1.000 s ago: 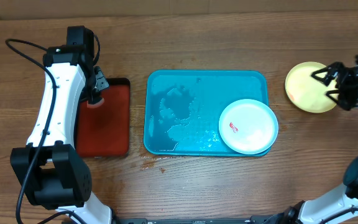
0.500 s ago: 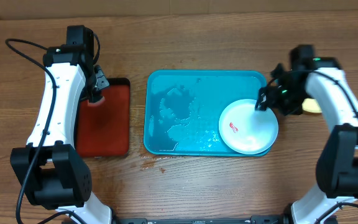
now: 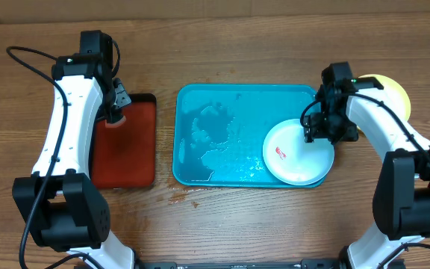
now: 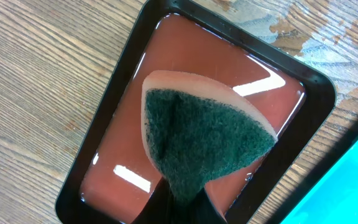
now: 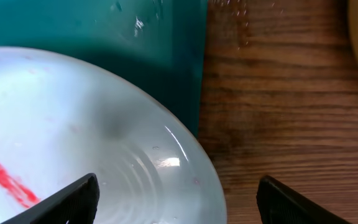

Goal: Clean dirty plates on tray and stack at the side
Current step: 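Move the right gripper to the white plate and grasp its rim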

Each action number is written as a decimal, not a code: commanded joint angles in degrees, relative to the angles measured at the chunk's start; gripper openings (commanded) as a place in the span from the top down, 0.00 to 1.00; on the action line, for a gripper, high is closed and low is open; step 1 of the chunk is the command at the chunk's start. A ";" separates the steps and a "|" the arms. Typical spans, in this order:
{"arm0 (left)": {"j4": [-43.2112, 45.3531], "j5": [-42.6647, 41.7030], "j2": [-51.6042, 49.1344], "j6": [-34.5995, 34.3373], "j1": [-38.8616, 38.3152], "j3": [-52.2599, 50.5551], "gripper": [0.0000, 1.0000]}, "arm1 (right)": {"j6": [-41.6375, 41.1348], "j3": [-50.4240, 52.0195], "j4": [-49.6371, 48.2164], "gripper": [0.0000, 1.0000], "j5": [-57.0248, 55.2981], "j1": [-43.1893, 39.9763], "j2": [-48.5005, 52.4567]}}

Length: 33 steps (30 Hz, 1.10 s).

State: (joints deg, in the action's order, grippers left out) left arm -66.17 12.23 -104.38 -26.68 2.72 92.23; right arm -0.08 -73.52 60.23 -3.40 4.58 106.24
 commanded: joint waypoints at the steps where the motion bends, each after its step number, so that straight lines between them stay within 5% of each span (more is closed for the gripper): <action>1: 0.04 -0.22 -0.33 -0.55 -0.15 -0.26 0.96 | -0.61 2.23 -0.94 0.18 -0.81 -0.09 -0.66; 3: 0.04 -0.22 -0.33 -0.55 -0.15 -0.26 0.96 | -0.61 2.56 -1.18 0.21 -0.79 -0.09 -0.66; 7: 0.04 -0.22 -0.33 -0.55 -0.11 -0.26 0.96 | -0.61 2.58 -1.51 0.52 -0.81 -0.09 -0.66; 16: 0.15 -0.22 -0.33 -0.55 -0.11 -0.26 0.96 | -0.63 1.09 -1.16 0.96 5.20 -0.09 -0.68; 22: 0.22 -0.22 -0.33 -0.55 -0.13 -0.26 0.96 | -0.63 0.02 -2.40 0.96 17.03 0.24 -0.68; 24: 0.20 -0.22 -0.33 -0.55 -0.11 -0.26 0.96 | -0.63 0.02 -2.73 0.70 14.71 0.55 -0.68; 27: 0.15 -0.22 -0.33 -0.50 -0.11 -0.26 0.96 | -0.59 0.04 -3.19 0.50 6.27 0.55 -0.68; 33: 0.24 -0.22 -0.33 -0.35 -0.11 -0.26 0.96 | 4.70 1.01 -8.00 0.50 3.13 0.50 -0.63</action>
State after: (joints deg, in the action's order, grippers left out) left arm -66.15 12.23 -104.38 -26.68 2.72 92.23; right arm 1.04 -72.12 53.91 1.85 5.02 106.24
